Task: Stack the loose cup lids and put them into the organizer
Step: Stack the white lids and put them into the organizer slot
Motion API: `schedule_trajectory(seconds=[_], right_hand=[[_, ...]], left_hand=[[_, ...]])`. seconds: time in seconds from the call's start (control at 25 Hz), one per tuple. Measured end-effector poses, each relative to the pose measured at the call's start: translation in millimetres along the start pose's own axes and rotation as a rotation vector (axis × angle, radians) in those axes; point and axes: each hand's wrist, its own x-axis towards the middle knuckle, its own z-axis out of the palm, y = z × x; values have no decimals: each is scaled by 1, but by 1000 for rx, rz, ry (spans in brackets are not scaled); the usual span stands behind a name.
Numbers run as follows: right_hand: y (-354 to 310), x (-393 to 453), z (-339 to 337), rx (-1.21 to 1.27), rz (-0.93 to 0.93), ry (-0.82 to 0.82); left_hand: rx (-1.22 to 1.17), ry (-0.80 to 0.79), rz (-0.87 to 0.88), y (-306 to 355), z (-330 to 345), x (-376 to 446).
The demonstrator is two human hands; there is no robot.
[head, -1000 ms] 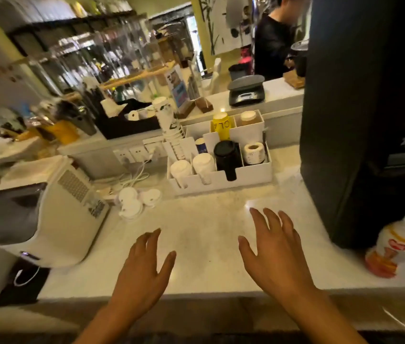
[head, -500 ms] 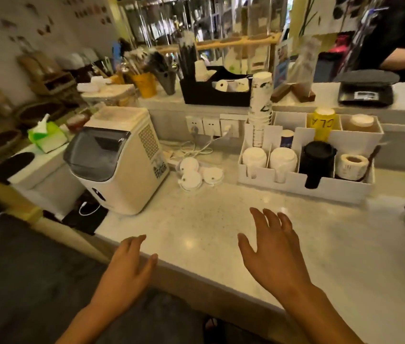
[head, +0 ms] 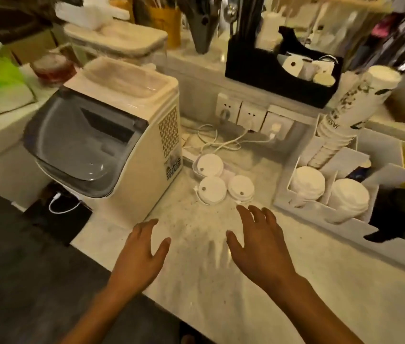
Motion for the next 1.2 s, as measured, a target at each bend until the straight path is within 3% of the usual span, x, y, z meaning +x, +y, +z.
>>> schedule_trajectory(seconds=[0.16, 0.32, 0.52, 0.68, 0.92, 1.2], right_hand=[[-7, 31, 23, -54, 27, -105], [-5, 57, 31, -118, 52, -187], [-4, 110, 25, -205, 25, -180], [-7, 153, 34, -159, 36, -234], [-11, 194, 53, -45, 13, -270], [-14, 185, 58, 148, 99, -211]], left_hand=[[-153, -90, -46, 0, 30, 49], [-320, -219, -218, 12, 51, 101], [-324, -172, -303, 33, 65, 152], [-358, -237, -410, 47, 72, 180], [-321, -216, -348, 43, 88, 187], [-515, -122, -325, 35, 97, 176]])
